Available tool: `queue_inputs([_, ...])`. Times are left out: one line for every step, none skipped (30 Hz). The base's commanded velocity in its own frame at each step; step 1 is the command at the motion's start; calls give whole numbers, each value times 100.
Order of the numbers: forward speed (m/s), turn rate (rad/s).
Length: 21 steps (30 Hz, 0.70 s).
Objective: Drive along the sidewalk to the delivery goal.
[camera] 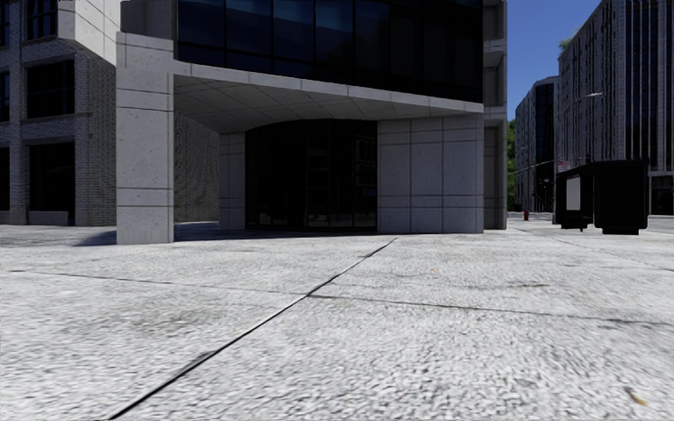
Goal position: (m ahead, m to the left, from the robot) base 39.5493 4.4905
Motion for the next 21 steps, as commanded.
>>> queue_inputs([152,0])
queue_inputs([151,0])
queue_inputs([151,0])
queue_inputs([151,0])
queue_inputs([151,0])
queue_inputs([151,0])
queue_inputs([151,0])
queue_inputs([151,0])
queue_inputs([151,0])
queue_inputs([151,0])
queue_inputs([151,0])
queue_inputs([151,0])
queue_inputs([151,0])
queue_inputs([151,0])
queue_inputs([151,0])
queue_inputs([151,0])
queue_inputs([151,0])
queue_inputs([151,0])
queue_inputs([151,0])
queue_inputs([151,0])
queue_inputs([151,0])
